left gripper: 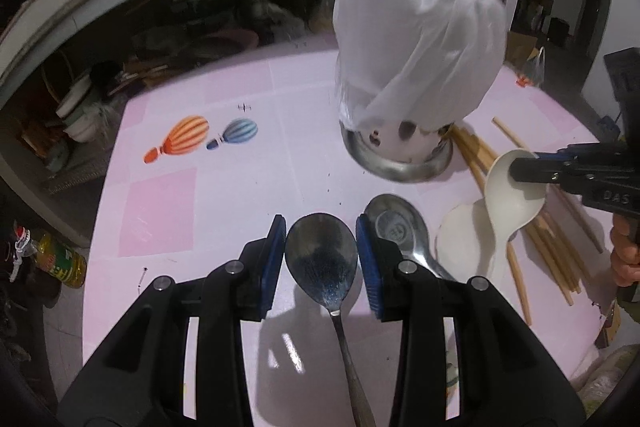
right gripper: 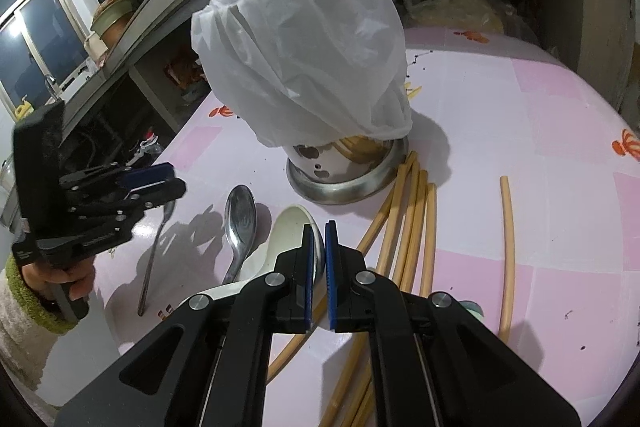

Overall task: Organize utensils
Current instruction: 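Lift the steel spoon off the table with the left tool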

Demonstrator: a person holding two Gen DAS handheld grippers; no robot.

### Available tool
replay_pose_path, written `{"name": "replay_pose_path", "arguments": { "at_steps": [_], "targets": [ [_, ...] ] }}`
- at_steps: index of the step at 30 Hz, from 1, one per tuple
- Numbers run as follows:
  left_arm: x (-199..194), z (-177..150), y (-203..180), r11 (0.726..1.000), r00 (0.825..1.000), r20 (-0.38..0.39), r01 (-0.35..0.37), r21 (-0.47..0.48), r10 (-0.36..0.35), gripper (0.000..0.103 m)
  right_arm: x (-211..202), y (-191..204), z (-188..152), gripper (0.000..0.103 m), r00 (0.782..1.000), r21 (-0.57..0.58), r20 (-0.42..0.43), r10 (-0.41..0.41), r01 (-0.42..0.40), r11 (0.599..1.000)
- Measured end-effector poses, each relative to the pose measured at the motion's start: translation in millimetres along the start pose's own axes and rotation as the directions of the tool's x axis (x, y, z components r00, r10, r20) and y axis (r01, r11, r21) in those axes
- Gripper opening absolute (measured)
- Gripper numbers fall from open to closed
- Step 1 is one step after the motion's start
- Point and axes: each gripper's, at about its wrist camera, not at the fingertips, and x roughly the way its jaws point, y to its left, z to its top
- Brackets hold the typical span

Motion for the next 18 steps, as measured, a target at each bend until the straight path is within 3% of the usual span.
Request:
{"name": "replay_pose_path", "arguments": {
  "at_steps": [18],
  "targets": [
    [-71.1, 4.2, -0.3, 1.0, 0.989, 0.148, -0.017, -0.024, 0.02, 0.034, -28.3, 22.3, 5.5, 0.006, 0.996, -0.037, 0.071, -0.045, 0.048, 0.998]
  ]
}}
